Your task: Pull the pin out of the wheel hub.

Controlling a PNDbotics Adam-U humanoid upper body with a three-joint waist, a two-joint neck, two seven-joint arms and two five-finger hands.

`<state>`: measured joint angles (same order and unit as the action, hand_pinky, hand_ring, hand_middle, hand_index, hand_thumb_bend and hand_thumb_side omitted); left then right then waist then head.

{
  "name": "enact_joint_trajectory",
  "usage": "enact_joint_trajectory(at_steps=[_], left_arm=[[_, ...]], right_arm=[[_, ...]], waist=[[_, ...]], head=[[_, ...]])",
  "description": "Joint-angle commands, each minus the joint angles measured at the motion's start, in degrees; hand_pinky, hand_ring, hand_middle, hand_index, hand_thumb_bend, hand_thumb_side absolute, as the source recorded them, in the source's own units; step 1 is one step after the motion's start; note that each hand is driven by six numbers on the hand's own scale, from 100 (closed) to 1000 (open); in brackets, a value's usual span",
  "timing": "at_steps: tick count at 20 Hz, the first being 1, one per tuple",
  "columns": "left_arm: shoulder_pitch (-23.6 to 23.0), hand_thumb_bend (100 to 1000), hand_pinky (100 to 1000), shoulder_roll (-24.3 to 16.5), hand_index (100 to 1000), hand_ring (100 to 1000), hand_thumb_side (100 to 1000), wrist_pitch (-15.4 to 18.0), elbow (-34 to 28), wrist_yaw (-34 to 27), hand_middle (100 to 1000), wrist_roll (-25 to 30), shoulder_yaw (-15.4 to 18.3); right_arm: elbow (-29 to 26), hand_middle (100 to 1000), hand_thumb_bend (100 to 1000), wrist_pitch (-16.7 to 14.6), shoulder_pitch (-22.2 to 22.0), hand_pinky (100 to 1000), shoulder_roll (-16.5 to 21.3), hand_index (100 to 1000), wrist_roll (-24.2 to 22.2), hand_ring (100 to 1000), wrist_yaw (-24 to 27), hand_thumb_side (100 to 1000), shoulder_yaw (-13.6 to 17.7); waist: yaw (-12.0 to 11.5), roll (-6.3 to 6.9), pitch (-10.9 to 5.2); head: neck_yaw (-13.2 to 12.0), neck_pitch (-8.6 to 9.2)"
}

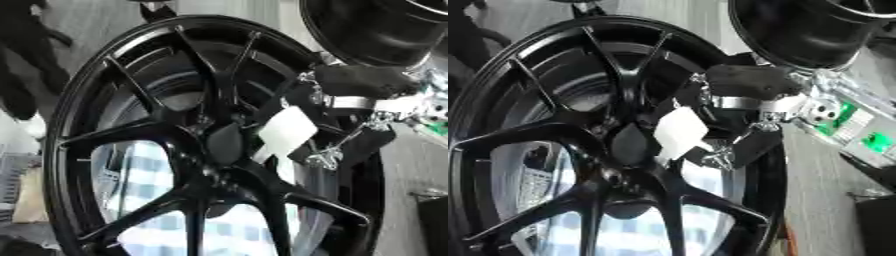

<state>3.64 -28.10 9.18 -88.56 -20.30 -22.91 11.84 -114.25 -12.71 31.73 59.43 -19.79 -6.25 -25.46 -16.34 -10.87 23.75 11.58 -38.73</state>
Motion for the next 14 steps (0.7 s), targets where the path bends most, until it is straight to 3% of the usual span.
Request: enact_joint_trajectory(at_steps=[1,11,14], left_arm=[[0.07,100,902,-0.9,803,715,902,-0.21,-0.42,0.29,619,-0.01,0.18],[-0.16,100,904,-1.2,802,717,913,-0.4,0.75,-0.73,617,0.0,0.31],[-0.2,100,905,-1.36,802,717,914,-0.45,1.06,-1.11,616,0.07,0.32]], right_arm=[[-0.34,303,100,1.56,0.7,761,2.06,511,0.93,543,3.33,148,0.77],[-0.34,182,100,1.0,2.54,742,3.95,362,-2.56,436,9.81,201,3.08],[-0.34,183,100,0.03,3.54,742,4.8,364,-5.0,437,11.55,209,3.98]], waist=[[0.03,0.51,-1.29],[0.25,0.75,-3.03],[0.16,0.71,-3.55]], head=[[-0.02,0.51],[-0.22,2.52],[-0.33,3.46]])
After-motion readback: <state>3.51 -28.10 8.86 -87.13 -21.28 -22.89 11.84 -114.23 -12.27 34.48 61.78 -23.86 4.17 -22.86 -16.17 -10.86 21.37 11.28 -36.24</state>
